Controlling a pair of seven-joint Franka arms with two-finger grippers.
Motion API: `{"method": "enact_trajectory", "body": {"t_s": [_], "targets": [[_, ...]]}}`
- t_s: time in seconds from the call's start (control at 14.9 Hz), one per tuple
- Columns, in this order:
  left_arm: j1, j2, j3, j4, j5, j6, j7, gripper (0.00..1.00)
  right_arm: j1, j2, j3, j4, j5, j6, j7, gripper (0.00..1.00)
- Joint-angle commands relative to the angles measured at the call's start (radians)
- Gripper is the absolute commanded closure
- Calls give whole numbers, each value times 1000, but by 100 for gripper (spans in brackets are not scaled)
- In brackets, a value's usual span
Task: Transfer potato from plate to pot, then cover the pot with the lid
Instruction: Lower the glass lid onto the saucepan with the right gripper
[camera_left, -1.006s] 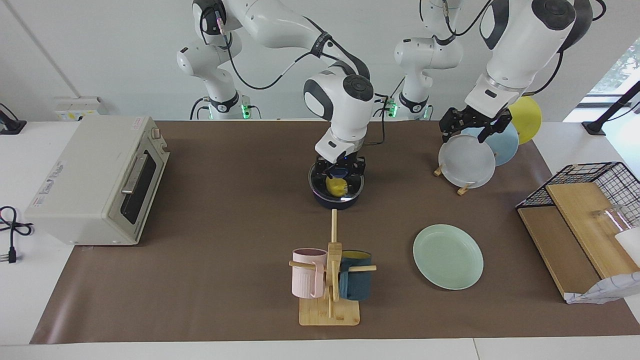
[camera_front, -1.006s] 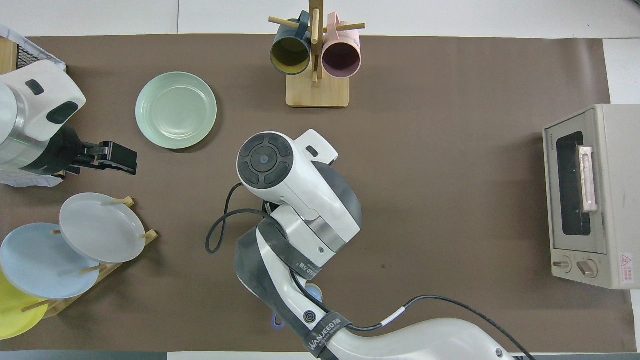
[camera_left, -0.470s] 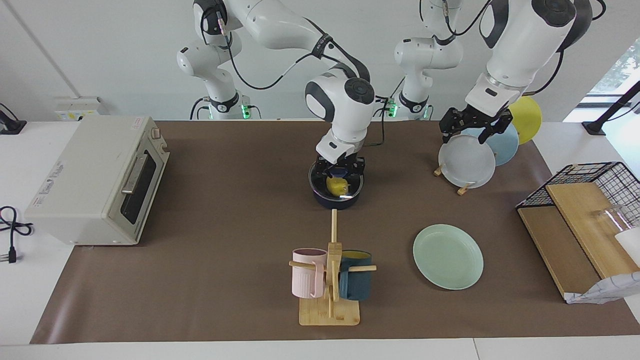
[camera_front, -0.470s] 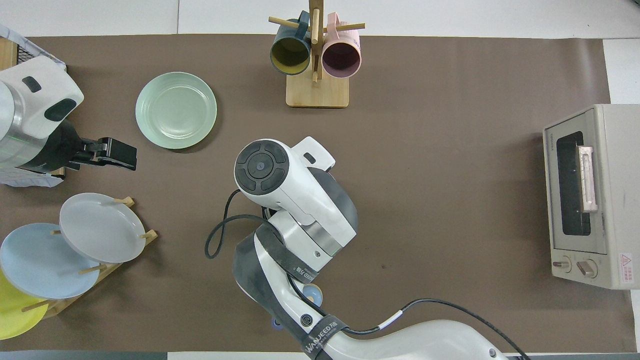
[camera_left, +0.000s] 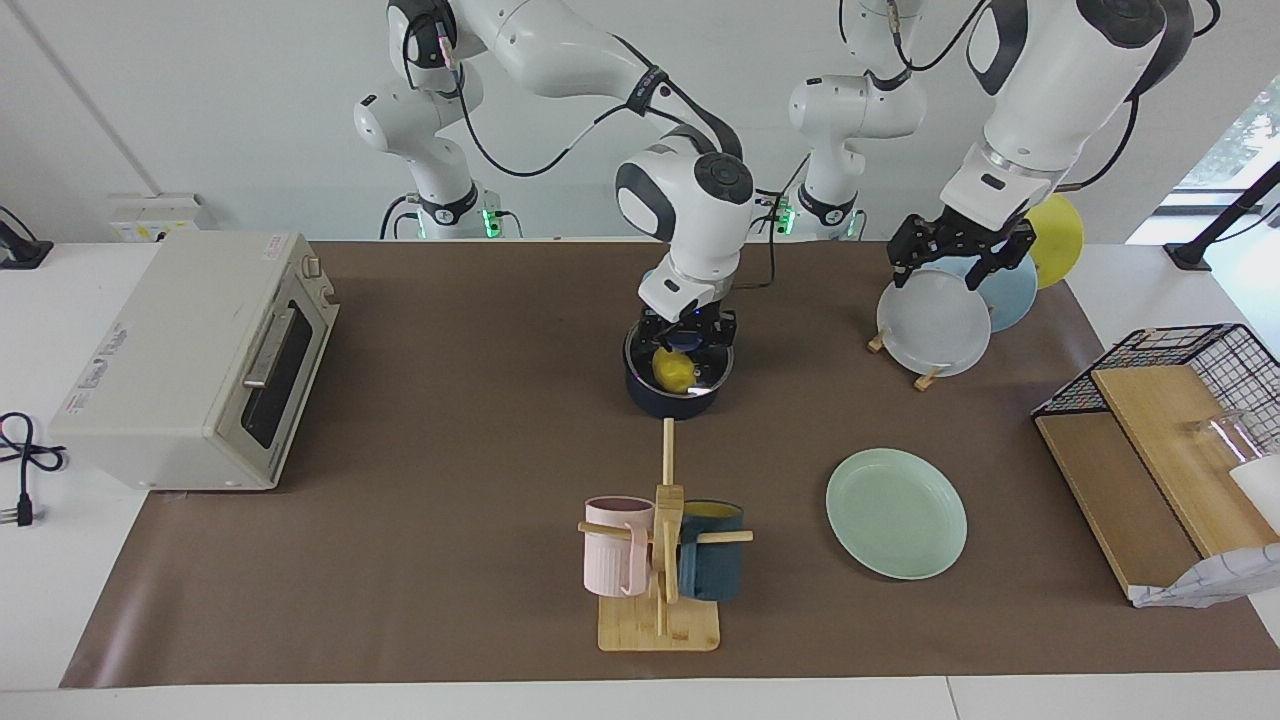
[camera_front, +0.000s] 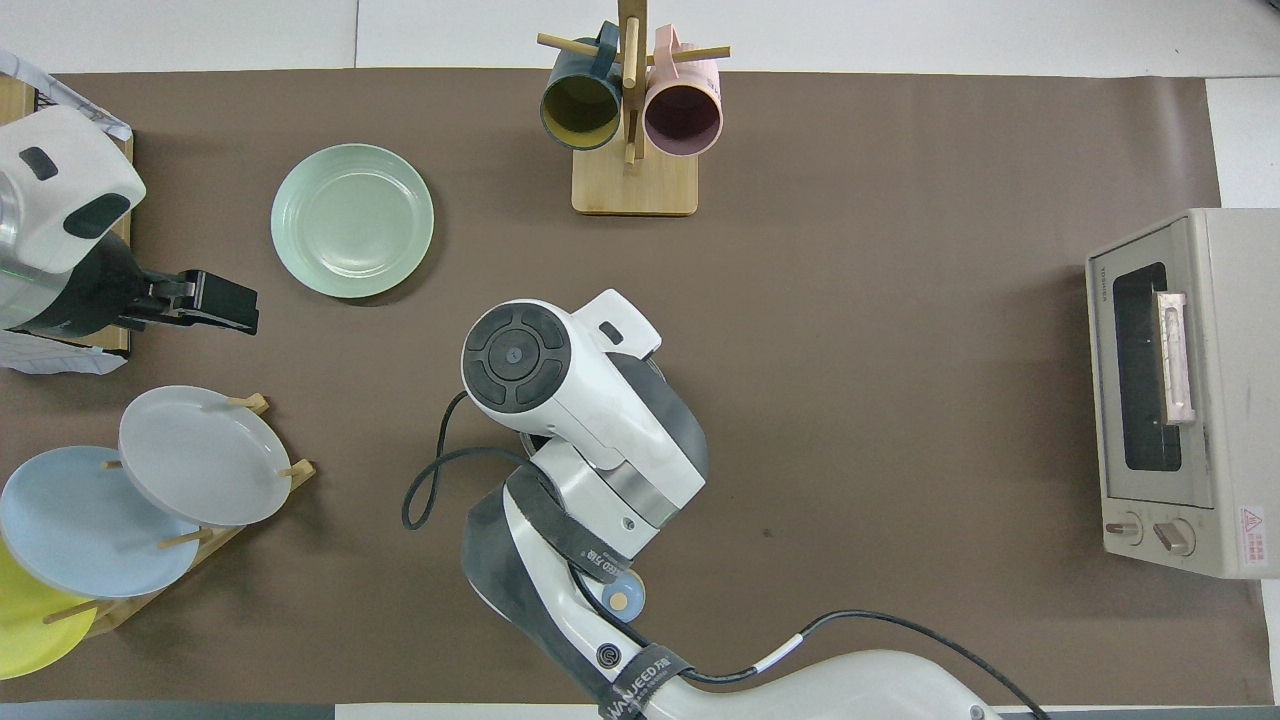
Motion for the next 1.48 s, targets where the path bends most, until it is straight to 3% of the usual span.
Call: {"method": "enact_trajectory", "body": {"t_s": [0.0,1.14,1.27,1.41], "targets": [[10,-12,8,-6,14,14,32,0,-3,-43,4,-59,9,22,19,100],[30,-14,23,-5,14,-7,63,0,-3,-52,4,-96,9,42,32,100],[28,-14,29,-8,14,0,69,0,-3,-60,4,-112,9,61,32,79],[30,-14,29,-8,12,0,68,0,-3,-60,4,-116,9,64,32,70]]}}
